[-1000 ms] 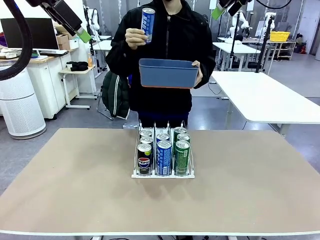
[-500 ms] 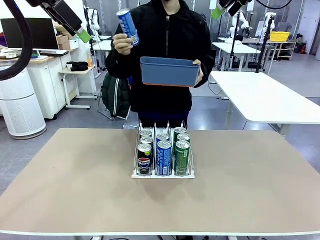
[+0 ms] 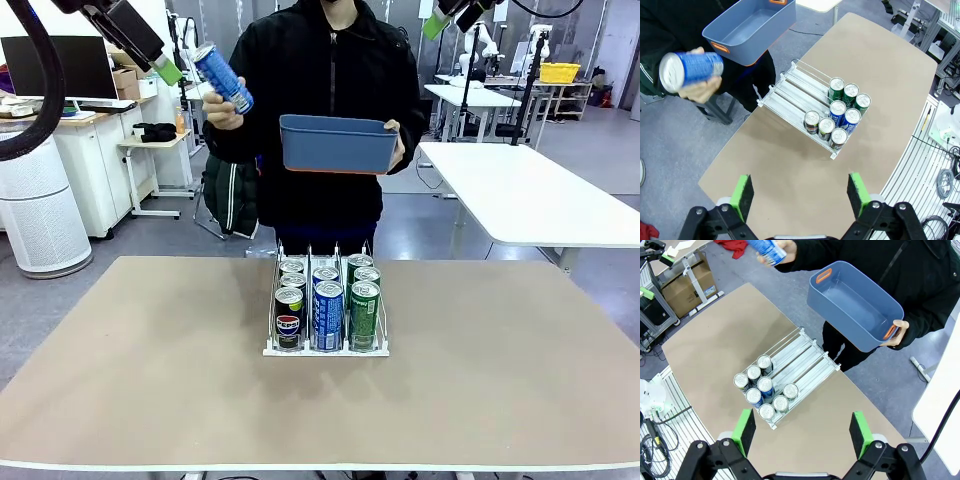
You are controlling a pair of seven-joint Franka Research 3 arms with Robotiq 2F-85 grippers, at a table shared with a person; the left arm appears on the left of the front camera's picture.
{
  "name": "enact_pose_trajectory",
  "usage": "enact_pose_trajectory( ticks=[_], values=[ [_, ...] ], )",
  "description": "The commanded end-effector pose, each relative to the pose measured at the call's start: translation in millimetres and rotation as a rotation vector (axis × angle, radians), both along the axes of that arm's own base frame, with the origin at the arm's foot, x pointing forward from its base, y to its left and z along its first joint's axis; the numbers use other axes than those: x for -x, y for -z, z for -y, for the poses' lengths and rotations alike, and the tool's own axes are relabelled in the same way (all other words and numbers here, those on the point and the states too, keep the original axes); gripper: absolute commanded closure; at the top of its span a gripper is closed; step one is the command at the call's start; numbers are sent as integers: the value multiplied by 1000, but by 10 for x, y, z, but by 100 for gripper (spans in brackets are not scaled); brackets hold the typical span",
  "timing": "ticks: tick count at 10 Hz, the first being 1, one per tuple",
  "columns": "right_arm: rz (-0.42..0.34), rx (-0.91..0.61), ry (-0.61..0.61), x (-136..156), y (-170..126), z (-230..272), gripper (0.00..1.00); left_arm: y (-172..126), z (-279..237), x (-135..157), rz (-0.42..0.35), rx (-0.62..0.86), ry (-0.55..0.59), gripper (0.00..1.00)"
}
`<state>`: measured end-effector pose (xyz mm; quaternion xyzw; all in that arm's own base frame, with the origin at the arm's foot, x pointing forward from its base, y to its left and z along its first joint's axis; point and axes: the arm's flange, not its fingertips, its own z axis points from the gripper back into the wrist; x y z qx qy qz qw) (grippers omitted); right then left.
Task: Fill the beverage cans into the dispenser.
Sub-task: Pick up the Ionic drink handed by the human.
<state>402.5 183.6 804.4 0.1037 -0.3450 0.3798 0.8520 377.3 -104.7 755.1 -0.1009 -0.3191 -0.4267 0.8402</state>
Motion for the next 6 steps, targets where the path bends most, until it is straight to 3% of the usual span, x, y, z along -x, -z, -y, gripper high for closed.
enact_pose_trajectory(
  ticks=[1,6],
  values=[
    [-3,-2,0,4,-1,-2,0,14,-8,6,-3,0,3,0],
    [-3,-2,0,4,-1,-2,0,14,-8,6,-3,0,3,0]
  ],
)
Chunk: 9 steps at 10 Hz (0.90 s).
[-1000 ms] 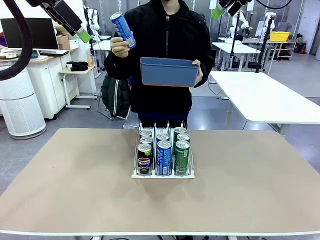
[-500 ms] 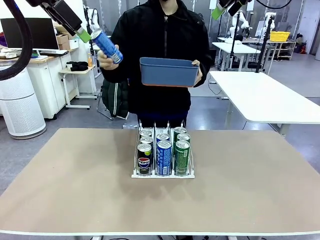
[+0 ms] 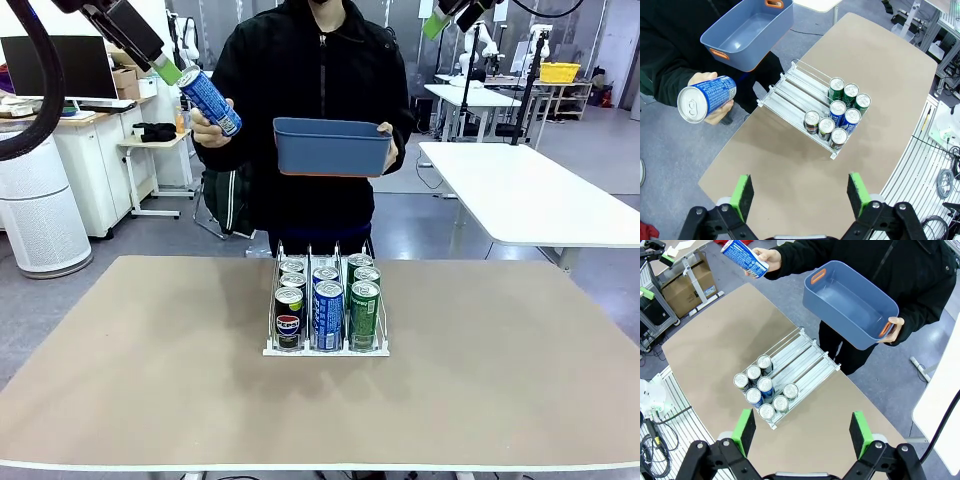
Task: Fill the beverage cans into the dispenser.
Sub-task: Pick up the Ionic drink handed by the human.
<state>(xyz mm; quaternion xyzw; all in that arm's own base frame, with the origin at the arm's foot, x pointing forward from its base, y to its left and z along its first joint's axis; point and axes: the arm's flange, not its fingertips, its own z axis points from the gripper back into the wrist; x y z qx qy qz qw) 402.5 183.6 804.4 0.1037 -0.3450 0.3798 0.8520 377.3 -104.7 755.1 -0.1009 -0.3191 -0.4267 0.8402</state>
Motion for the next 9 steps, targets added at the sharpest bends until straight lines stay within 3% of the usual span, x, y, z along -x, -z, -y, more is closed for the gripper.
enact_pose_trajectory(
  ticks=[1,9],
  values=[
    [-3,-2,0,4,-1,-2,0,14,-8,6,-3,0,3,0],
    [-3,-2,0,4,-1,-2,0,14,-8,6,-3,0,3,0]
  ],
)
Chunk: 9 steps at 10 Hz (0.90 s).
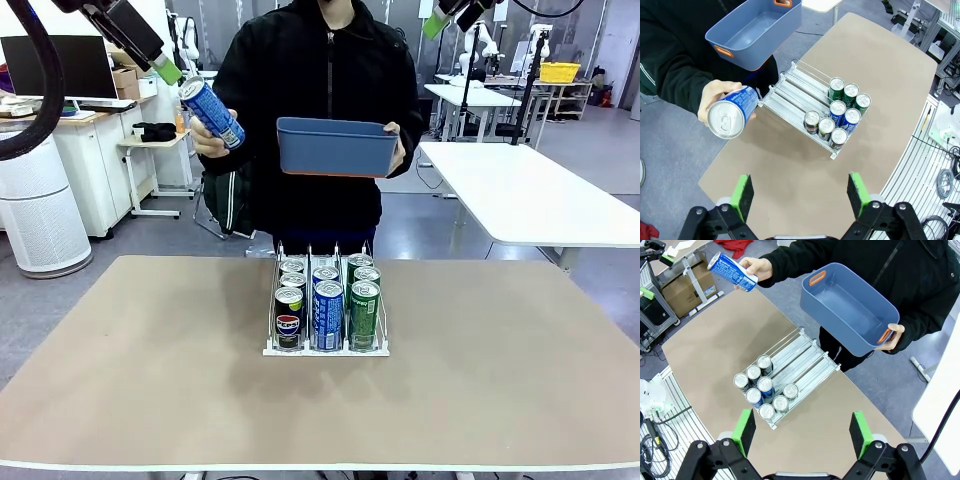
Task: Fill the beverage cans into the dispenser.
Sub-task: Pick up the Ionic drink handed by the human.
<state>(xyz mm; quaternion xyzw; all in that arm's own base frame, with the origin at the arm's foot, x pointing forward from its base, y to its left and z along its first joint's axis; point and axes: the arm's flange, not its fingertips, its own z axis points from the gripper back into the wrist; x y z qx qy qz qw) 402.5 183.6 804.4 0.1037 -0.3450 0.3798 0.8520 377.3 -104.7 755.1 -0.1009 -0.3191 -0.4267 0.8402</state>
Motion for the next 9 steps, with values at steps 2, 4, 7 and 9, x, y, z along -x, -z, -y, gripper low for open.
enact_pose_trajectory(
  ticks=[2,4,7,9],
  values=[
    [-3,-2,0,4,-1,-2,0,14,-8,6,-3,0,3,0],
    [-3,-2,0,4,-1,-2,0,14,-8,6,-3,0,3,0],
    [-3,-2,0,4,-1,-2,0,-42,-4,-88,49,-41,0,0],
    [-3,-2,0,4,-1,-2,0,-105,-83,-367,74,-97,16,0]
  ],
)
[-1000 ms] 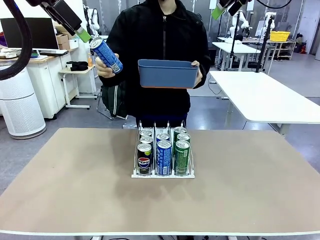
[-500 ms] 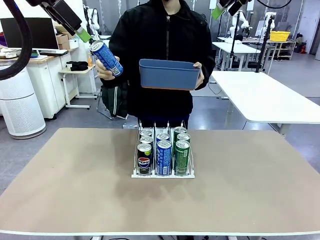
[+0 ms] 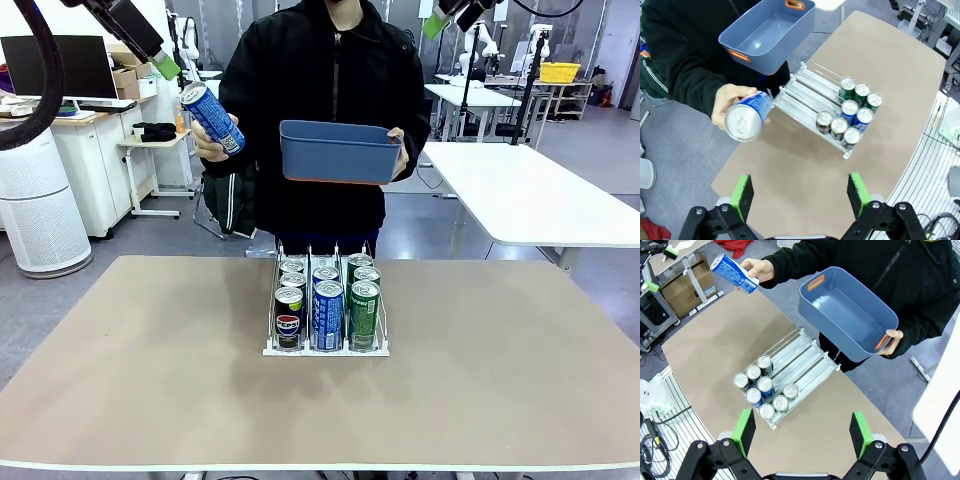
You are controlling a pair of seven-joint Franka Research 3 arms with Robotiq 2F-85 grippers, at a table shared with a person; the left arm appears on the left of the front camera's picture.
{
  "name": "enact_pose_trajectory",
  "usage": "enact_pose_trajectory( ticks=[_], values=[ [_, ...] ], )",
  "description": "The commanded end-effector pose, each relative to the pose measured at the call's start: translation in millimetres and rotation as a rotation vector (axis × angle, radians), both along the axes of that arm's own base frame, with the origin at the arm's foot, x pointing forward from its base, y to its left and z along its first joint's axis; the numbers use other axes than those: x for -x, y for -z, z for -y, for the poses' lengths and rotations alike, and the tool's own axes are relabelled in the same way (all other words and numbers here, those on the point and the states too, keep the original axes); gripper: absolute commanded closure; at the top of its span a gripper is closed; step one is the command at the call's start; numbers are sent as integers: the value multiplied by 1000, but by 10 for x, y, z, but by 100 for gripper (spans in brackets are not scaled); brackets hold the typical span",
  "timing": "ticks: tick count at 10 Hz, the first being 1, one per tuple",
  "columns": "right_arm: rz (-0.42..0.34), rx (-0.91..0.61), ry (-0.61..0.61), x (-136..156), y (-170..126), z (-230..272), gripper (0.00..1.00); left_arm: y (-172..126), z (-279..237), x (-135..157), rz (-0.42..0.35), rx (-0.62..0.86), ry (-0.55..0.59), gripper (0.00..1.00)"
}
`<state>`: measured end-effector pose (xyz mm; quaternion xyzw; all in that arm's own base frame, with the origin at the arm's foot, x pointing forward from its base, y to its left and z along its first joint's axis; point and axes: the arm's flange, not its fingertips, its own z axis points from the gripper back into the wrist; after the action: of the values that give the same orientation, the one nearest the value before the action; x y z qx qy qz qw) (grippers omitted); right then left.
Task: Fill the beverage cans into the dispenser.
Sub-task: Pick up the Ionic drink handed by the human.
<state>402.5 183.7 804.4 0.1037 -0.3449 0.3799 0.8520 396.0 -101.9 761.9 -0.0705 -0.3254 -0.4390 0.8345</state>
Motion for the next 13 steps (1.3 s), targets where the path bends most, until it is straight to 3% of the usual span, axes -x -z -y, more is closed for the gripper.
enact_pose_trajectory(
  ticks=[1,4,8,10,13],
  values=[
    [-3,-2,0,5,-1,-2,0,-25,-50,-298,38,-38,-15,0],
    [-3,-2,0,5,-1,-2,0,49,-63,-533,70,-36,15,0],
    [-3,-2,0,5,-1,-2,0,298,-158,-844,-34,-7,60,0],
    [-3,-2,0,5,-1,-2,0,355,-199,-922,15,-32,54,0],
    [-3,-2,0,5,-1,-2,0,398,-171,-1004,-9,4,75,0]
  ],
)
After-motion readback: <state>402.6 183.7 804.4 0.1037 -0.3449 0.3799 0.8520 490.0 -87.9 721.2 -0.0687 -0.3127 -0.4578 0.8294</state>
